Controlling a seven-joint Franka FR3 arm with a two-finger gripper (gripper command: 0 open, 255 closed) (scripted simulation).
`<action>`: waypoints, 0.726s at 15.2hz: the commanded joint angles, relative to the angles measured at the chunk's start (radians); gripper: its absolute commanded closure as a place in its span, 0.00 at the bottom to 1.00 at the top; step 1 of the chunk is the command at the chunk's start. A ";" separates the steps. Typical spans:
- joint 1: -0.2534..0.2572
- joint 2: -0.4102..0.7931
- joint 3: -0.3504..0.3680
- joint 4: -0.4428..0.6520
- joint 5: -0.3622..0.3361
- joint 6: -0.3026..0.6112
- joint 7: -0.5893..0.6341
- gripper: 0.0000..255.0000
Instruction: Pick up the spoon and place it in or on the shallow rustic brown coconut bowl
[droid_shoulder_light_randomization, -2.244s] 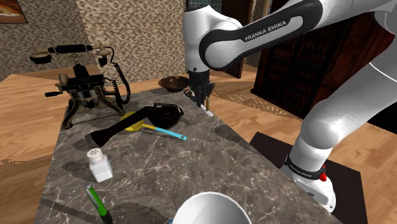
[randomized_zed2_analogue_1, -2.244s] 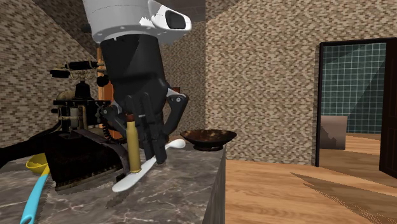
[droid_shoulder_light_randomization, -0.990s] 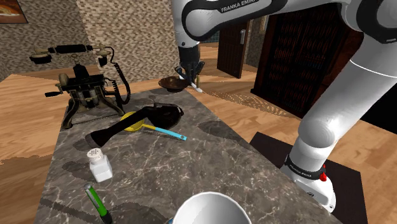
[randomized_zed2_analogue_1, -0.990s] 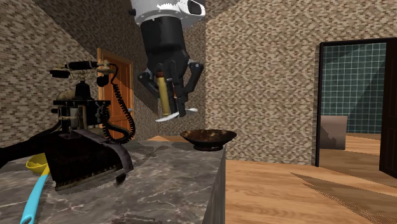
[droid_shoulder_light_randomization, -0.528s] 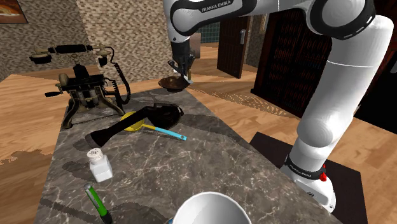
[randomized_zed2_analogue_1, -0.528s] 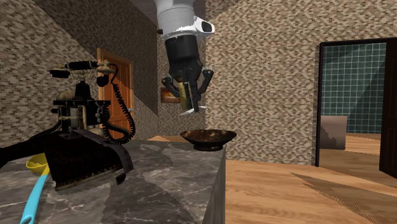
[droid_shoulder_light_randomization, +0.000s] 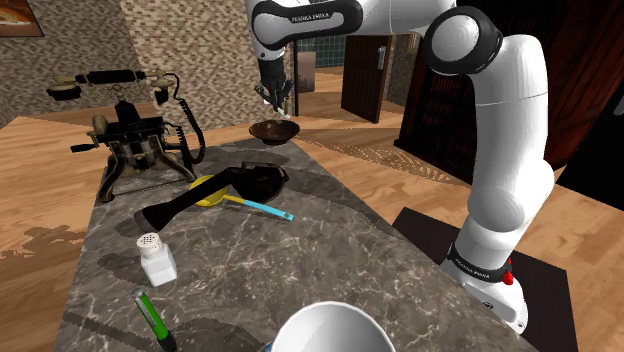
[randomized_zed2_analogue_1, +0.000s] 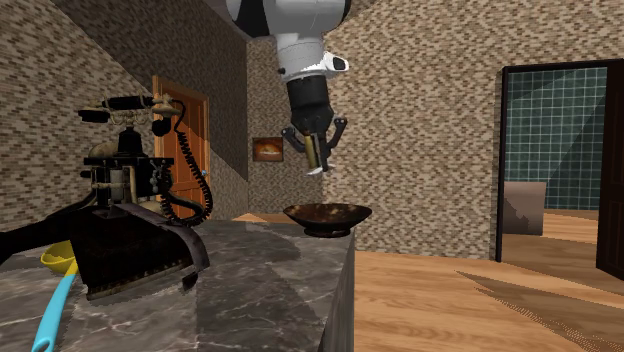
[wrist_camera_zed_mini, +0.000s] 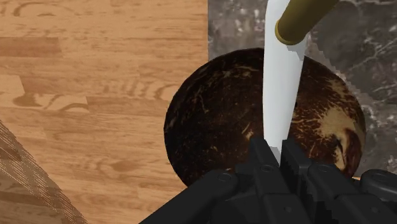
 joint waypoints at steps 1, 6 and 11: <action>0.020 0.094 -0.012 0.143 -0.027 -0.048 -0.022 1.00; 0.024 0.146 -0.022 0.171 -0.040 -0.024 -0.026 1.00; 0.010 0.135 -0.022 0.086 -0.040 0.047 -0.009 1.00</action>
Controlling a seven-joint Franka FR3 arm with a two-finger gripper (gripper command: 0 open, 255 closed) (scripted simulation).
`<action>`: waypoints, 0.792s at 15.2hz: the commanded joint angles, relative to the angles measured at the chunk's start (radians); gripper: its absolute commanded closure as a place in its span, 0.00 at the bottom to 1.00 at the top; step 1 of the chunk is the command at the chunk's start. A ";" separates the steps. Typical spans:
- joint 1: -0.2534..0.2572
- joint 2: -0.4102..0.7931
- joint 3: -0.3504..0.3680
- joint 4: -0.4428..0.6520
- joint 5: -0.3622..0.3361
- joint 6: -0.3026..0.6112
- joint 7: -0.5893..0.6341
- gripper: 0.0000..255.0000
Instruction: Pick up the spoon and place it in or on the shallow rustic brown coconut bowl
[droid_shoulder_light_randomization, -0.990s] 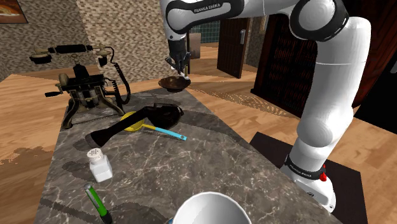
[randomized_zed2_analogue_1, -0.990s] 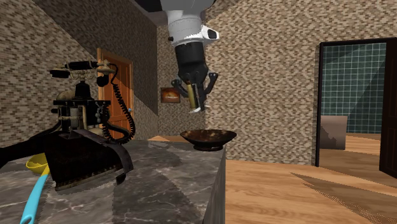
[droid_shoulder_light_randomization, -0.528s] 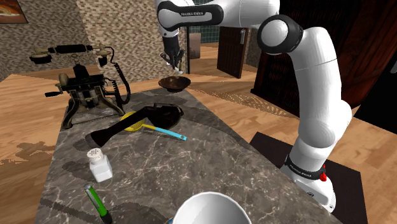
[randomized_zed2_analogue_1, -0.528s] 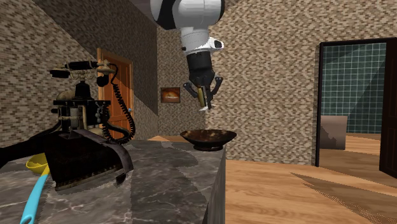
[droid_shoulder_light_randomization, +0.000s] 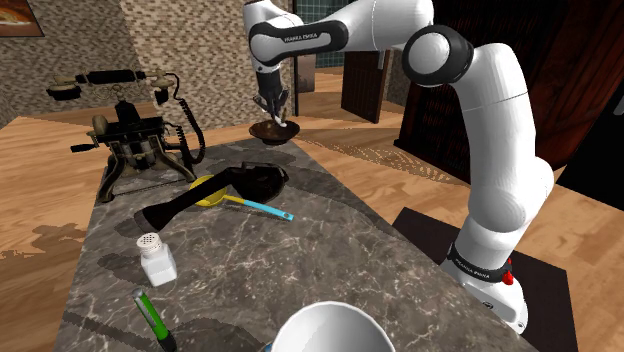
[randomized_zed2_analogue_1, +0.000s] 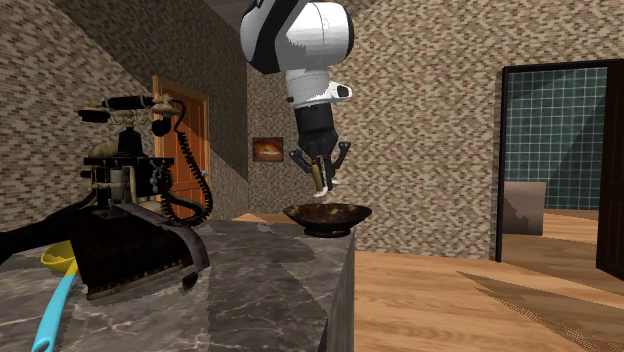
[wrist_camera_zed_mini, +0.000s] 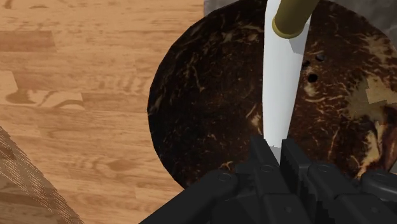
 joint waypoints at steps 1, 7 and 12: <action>-0.005 -0.005 0.000 -0.034 0.000 0.029 0.007 1.00; -0.015 -0.005 -0.002 -0.107 -0.005 0.098 0.025 1.00; -0.015 -0.005 -0.002 -0.107 -0.005 0.098 0.025 1.00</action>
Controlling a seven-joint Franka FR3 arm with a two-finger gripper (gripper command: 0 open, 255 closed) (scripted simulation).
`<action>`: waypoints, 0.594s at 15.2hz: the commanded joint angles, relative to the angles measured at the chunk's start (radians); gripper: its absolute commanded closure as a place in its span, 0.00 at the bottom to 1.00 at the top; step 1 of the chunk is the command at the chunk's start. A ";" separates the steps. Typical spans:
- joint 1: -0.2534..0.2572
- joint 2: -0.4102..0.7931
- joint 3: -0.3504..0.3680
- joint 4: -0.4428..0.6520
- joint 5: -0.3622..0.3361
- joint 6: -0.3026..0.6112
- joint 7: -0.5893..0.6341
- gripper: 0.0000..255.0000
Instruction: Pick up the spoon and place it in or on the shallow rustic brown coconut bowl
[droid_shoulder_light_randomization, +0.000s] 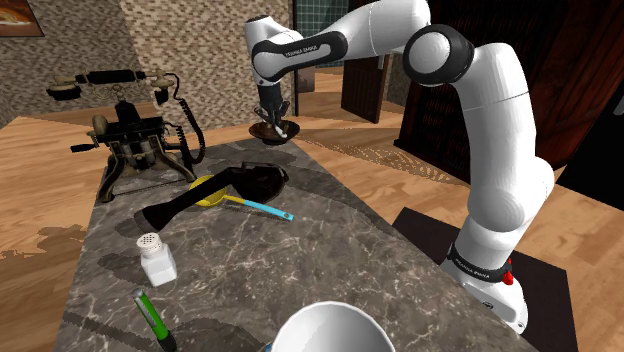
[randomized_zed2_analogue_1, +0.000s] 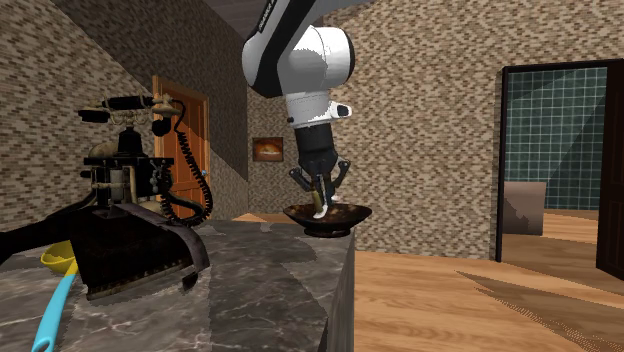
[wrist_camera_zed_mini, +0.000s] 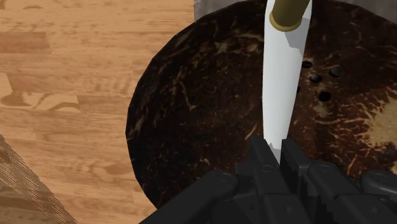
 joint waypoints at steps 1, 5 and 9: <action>0.000 0.000 0.000 0.000 0.000 0.000 0.000 1.00; 0.000 0.000 0.000 0.000 0.000 0.000 0.000 0.00; 0.006 -0.004 0.002 0.026 0.003 -0.030 -0.004 0.00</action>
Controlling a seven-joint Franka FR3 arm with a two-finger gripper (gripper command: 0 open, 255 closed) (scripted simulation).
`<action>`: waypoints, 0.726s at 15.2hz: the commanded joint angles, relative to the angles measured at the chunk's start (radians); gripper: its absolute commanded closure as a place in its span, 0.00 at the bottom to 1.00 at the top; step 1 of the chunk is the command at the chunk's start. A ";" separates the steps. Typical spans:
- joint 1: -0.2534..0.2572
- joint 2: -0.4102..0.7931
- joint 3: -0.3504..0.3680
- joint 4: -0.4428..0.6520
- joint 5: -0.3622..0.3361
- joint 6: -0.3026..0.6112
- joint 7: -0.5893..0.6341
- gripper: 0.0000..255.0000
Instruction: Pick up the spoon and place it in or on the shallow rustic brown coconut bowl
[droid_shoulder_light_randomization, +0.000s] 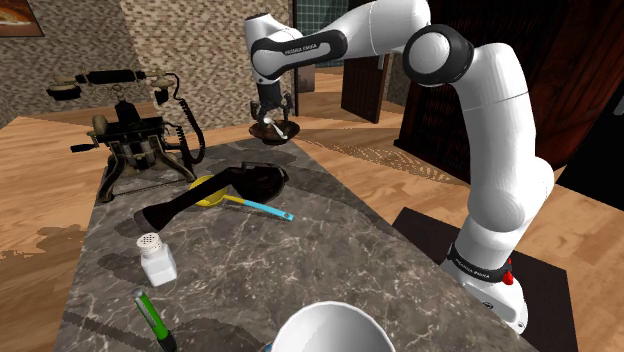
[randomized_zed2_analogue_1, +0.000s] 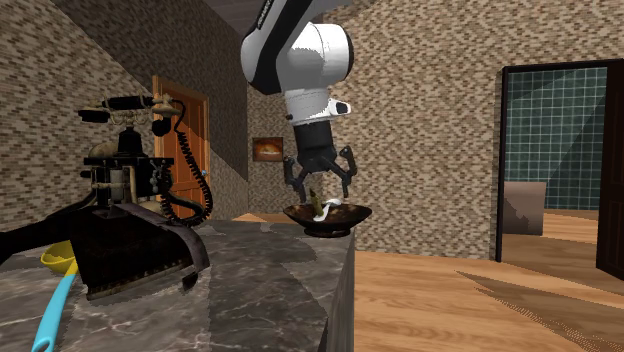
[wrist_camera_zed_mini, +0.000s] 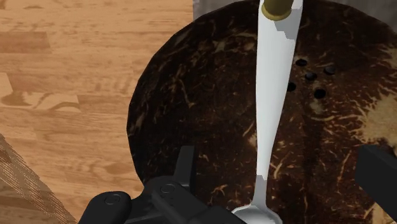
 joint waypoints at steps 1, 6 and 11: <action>0.007 -0.009 0.004 0.037 0.005 -0.045 -0.007 0.00; 0.021 -0.010 0.006 0.096 0.007 -0.104 -0.014 0.00; 0.021 -0.009 0.006 0.096 0.007 -0.104 -0.014 0.00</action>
